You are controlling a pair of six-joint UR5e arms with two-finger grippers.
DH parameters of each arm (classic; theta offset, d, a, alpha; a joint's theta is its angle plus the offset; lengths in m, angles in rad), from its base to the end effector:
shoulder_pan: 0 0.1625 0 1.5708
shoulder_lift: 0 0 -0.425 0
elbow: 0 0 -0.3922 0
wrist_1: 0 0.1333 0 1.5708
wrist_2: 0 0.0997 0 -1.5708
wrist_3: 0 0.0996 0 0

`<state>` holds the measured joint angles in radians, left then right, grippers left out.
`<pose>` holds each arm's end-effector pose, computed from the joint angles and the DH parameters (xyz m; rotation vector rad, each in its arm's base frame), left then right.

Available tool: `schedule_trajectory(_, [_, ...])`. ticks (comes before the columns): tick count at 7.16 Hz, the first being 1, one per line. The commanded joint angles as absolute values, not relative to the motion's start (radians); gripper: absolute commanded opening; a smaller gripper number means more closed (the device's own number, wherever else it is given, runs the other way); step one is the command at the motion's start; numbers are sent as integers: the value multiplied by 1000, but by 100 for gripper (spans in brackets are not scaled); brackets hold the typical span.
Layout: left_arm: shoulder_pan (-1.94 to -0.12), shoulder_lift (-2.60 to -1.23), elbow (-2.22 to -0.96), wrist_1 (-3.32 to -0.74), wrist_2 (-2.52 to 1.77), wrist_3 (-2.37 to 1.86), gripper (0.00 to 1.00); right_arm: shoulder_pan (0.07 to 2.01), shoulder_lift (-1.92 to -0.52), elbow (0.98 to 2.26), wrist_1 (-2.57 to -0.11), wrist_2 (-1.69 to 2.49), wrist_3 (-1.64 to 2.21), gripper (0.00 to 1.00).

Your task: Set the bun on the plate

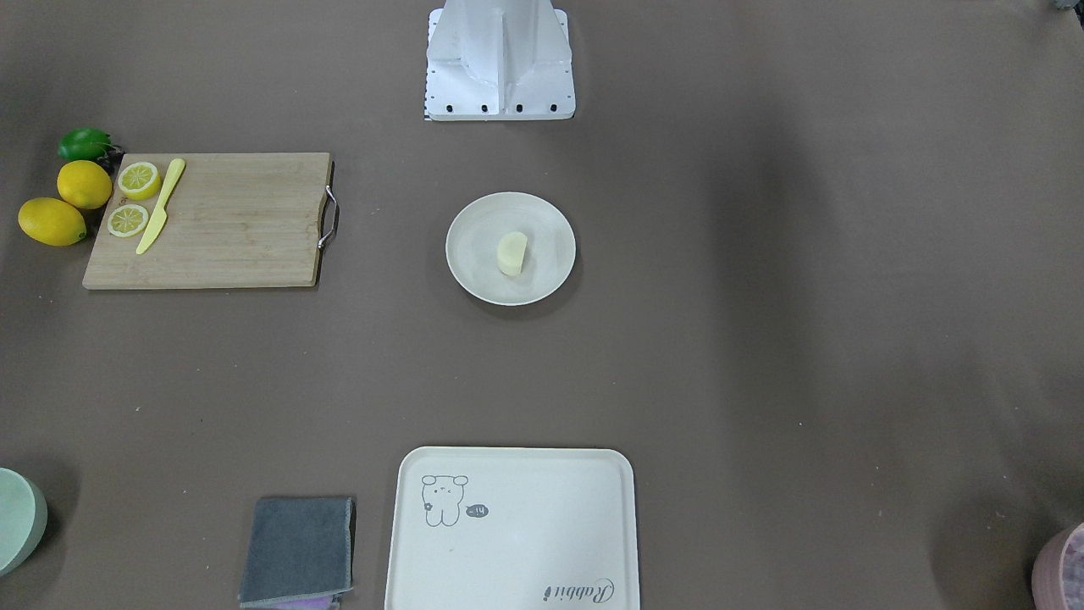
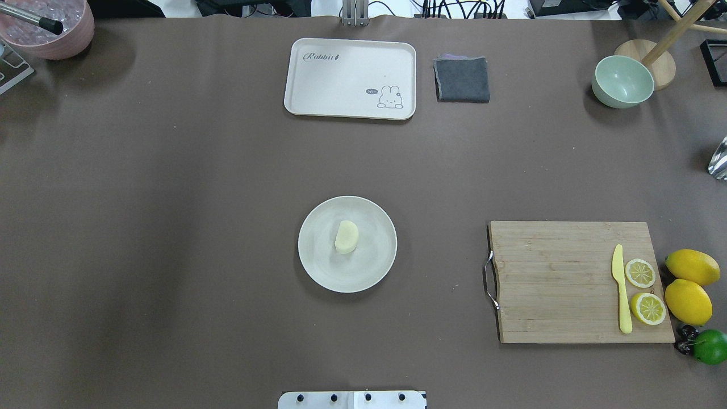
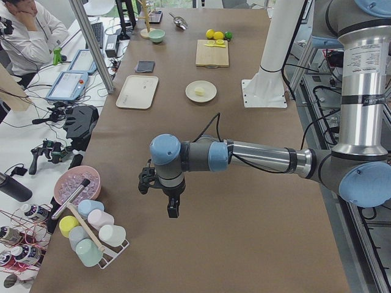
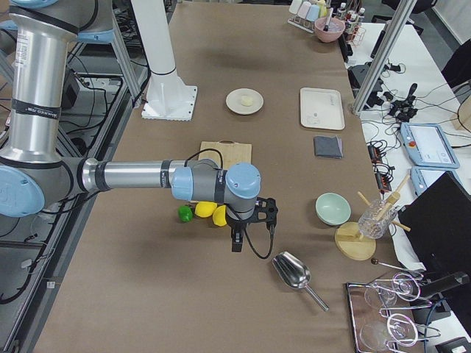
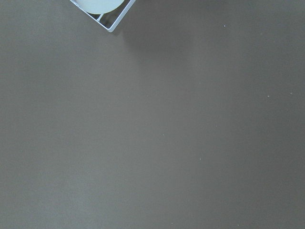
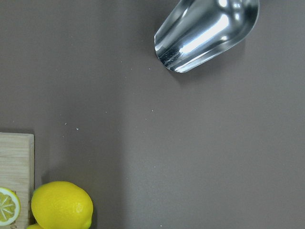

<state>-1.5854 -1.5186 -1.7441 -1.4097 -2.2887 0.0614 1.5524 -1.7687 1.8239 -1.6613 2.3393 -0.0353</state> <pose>-0.0745 -0.4627 0.6185 -0.0110 0.7188 0.0304 0.0566 -0.4063 0.6326 -0.0271 -0.7687 -0.0375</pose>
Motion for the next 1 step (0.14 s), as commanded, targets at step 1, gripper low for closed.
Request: schedule_trajectory(1, [-1585,-1519,-1744,-1410,-2289,61,98,1552,-1769,1824,-1661,2339,-35,100])
